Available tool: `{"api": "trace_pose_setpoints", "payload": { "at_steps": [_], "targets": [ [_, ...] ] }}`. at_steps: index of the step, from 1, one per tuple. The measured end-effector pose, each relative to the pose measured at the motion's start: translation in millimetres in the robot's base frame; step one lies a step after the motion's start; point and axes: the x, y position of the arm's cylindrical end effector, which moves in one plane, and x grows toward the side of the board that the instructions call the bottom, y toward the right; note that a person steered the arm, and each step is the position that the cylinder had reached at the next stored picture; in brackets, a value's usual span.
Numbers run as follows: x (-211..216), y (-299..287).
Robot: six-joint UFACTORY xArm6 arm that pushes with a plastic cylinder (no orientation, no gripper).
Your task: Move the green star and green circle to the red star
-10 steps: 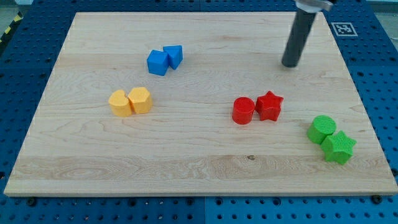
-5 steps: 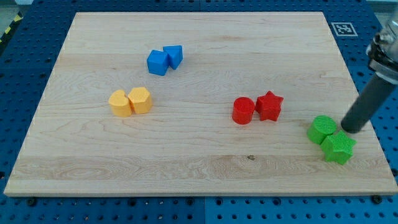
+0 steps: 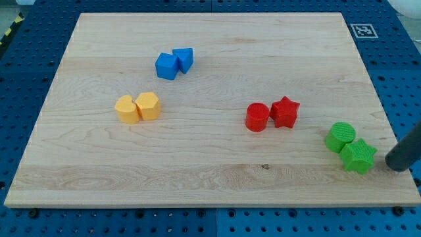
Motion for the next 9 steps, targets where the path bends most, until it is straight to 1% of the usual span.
{"api": "trace_pose_setpoints", "payload": {
  "at_steps": [1, 2, 3, 5, 6, 8, 9],
  "targets": [
    [0.0, 0.0],
    [8.7, -1.1],
    [23.9, -19.7],
    [24.0, -23.8],
    [18.2, -32.3],
    [-14.8, -60.3],
    [-31.4, -63.2]
  ]
}}
